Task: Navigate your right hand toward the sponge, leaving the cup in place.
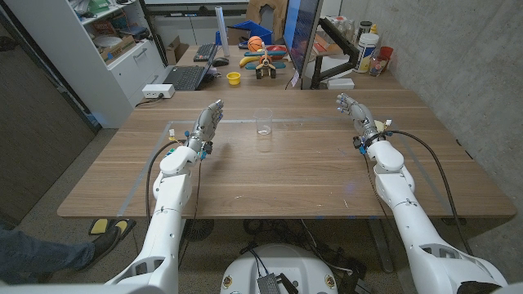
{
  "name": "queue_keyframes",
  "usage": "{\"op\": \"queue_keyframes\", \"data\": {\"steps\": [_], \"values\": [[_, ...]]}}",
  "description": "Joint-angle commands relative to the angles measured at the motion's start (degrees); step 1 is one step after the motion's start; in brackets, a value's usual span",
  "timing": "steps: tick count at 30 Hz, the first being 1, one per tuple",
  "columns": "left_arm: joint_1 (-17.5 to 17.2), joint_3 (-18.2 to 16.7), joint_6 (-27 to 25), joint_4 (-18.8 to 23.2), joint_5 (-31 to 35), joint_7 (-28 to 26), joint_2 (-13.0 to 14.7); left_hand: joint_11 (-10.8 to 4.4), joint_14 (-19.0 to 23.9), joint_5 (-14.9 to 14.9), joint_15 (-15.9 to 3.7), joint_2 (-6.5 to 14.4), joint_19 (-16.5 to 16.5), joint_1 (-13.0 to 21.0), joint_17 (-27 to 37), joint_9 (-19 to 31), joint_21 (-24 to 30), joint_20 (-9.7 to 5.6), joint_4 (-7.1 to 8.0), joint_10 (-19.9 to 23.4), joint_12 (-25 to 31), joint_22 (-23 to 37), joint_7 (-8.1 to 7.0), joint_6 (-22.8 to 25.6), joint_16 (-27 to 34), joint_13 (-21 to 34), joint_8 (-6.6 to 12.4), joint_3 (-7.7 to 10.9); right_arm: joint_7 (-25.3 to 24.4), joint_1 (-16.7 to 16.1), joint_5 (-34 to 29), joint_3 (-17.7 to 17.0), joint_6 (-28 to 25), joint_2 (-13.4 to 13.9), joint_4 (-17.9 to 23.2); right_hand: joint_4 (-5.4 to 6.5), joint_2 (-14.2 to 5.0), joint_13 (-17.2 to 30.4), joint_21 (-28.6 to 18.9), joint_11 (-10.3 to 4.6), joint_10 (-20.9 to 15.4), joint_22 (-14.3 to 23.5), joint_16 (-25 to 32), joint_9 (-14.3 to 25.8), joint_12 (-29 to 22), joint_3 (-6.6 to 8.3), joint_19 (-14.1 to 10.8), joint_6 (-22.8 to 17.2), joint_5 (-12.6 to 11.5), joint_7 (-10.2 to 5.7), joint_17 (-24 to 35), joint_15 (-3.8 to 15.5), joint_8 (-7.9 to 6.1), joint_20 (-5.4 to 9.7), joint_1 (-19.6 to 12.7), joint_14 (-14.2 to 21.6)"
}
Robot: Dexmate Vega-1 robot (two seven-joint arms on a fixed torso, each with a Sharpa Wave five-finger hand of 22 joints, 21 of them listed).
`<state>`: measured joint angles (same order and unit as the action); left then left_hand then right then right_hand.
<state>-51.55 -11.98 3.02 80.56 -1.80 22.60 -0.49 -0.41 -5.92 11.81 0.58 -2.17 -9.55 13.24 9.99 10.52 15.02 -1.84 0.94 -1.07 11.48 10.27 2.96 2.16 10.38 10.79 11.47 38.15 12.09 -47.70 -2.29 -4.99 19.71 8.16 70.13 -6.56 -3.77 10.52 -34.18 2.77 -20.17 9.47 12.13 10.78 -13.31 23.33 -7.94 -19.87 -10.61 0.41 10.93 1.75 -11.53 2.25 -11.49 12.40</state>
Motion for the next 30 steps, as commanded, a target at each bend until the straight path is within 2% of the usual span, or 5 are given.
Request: {"op": "queue_keyframes", "data": {"steps": [1,13,30], "values": [[0.1,0.4,-0.4,0.6,0.5,0.0,0.2,-0.10,-0.6,-0.2,-0.08,-0.1,-2.1,0.7,0.3,0.2,-0.1,-0.94,-0.11,-0.1,0.3,0.1,0.26,0.4,0.2,0.2,0.21,-0.29,-1.1,0.1,-1.0,-0.1,0.5,0.4,0.0,-0.09,0.55,0.2,0.2,-0.16,-0.4,0.3,0.0,0.2,-0.2,-0.26,-0.5,-0.3,-0.3,-0.47,-0.1,0.14,-0.22,1.48,-0.3,0.4],[0.5,0.5,-0.4,0.2,0.6,0.0,0.2,-0.29,-0.6,-0.2,-0.09,-0.1,-2.1,0.7,0.3,0.2,-0.2,-0.77,-0.12,-0.1,0.3,0.1,0.27,0.5,0.2,0.2,0.20,-0.41,-3.2,0.7,-4.2,0.6,0.7,1.4,0.2,-0.16,0.55,0.2,0.6,-0.54,-0.6,0.3,-0.2,0.2,-0.2,-0.23,-0.5,-0.5,-0.3,-0.70,-0.1,0.23,-0.20,1.47,-0.3,0.4],[0.5,0.4,-0.4,-0.1,0.6,-0.4,0.1,-0.17,-0.6,-0.3,-0.12,-0.1,-2.1,0.7,0.3,0.2,-0.4,-0.78,-0.14,-0.1,0.3,0.1,0.41,0.8,0.3,0.2,0.22,-0.53,-4.7,2.3,-5.4,1.1,2.2,1.6,-2.6,-0.36,0.53,0.2,1.3,-1.02,-1.0,0.3,-0.3,0.2,-0.2,-0.08,-0.7,-0.7,-0.5,-1.12,-0.2,0.51,-0.16,1.45,-0.5,0.6]]}}
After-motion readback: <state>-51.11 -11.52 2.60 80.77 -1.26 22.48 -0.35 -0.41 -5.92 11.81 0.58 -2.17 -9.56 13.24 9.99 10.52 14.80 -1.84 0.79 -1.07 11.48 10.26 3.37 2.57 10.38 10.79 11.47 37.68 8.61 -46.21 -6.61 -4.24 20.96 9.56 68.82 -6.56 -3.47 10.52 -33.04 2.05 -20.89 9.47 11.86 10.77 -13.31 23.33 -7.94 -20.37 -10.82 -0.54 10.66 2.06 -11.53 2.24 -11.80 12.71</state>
